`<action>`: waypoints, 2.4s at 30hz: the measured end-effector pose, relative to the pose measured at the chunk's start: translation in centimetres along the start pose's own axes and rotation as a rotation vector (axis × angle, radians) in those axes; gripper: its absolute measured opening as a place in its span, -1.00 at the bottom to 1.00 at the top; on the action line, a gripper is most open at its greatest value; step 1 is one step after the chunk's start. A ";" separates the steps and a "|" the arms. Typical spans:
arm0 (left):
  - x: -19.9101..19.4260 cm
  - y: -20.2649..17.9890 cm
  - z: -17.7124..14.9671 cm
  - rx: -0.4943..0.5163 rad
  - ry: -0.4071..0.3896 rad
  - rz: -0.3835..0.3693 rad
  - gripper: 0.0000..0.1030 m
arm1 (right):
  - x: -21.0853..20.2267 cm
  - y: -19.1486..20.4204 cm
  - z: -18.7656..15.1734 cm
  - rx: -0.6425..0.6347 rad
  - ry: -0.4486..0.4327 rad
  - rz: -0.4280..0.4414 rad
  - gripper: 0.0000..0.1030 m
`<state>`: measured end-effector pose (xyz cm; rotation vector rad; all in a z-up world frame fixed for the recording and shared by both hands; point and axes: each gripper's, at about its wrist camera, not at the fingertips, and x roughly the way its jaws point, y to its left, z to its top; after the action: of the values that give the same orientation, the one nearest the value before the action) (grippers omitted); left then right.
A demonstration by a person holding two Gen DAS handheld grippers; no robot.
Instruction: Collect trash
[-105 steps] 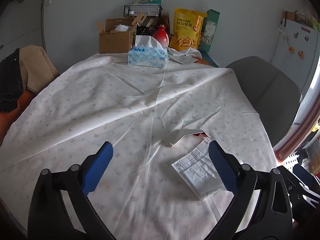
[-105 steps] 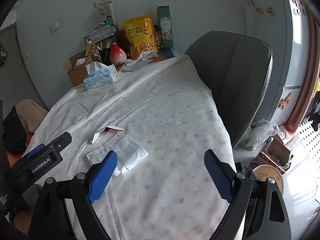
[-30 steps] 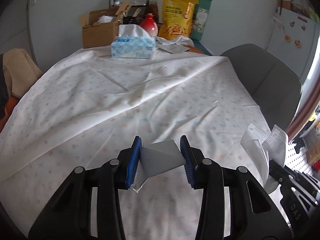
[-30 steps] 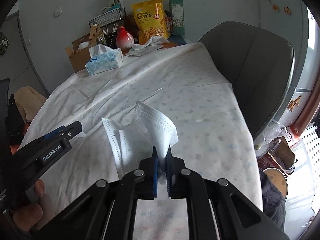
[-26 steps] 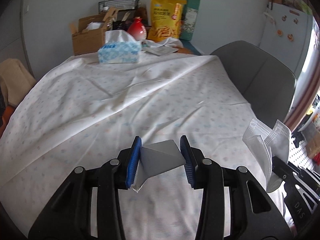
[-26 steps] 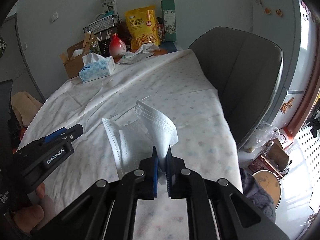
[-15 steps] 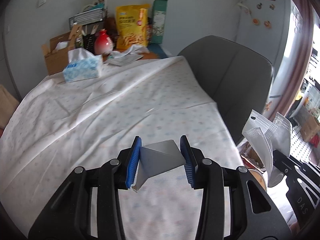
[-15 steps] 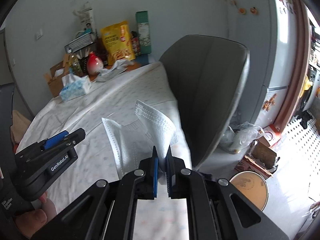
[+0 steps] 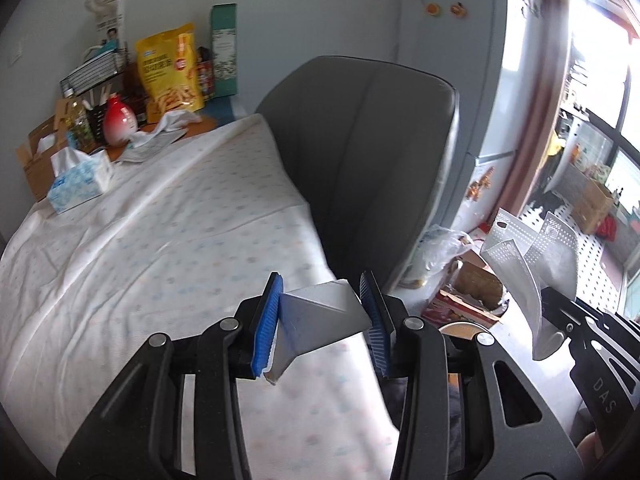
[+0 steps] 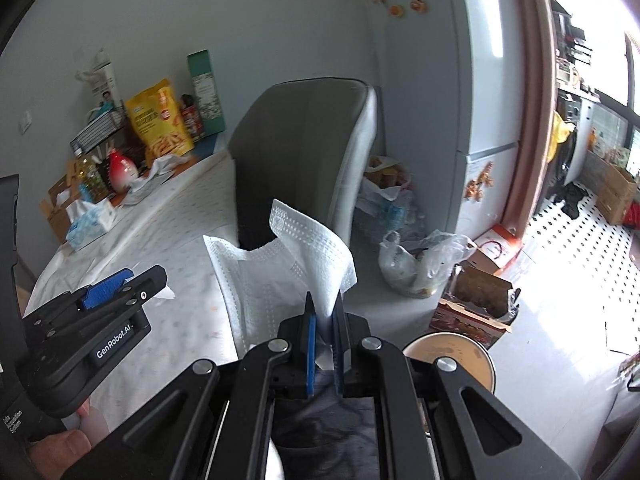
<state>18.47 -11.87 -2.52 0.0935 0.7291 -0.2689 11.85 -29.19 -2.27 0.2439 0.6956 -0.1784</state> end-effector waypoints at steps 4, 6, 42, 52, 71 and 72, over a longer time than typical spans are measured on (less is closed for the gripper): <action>0.6 -2.6 0.0 0.032 0.011 -0.023 -0.22 | 0.0 -3.0 0.0 0.041 -0.001 -0.032 -0.85; 1.0 -3.9 0.0 0.049 0.016 -0.032 -0.22 | 0.1 -4.4 0.0 0.060 -0.002 -0.046 -0.85; 8.8 -20.1 -0.8 0.261 0.170 -0.120 -0.22 | 5.9 -23.3 -3.1 0.304 0.160 -0.240 -0.31; 9.0 -20.5 -1.0 0.268 0.179 -0.115 -0.22 | 5.4 -24.6 -4.1 0.337 0.154 -0.269 -0.02; 7.2 -27.4 -2.7 0.358 0.187 -0.287 0.77 | -0.8 -29.7 -6.3 0.446 0.093 -0.410 0.30; 7.3 -27.0 -2.5 0.346 0.188 -0.285 0.78 | -0.8 -29.6 -6.2 0.446 0.092 -0.406 0.30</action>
<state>14.65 -38.90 -8.95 0.3482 0.8780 -0.6644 0.29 -55.67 -11.18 0.5384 0.7872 -0.7172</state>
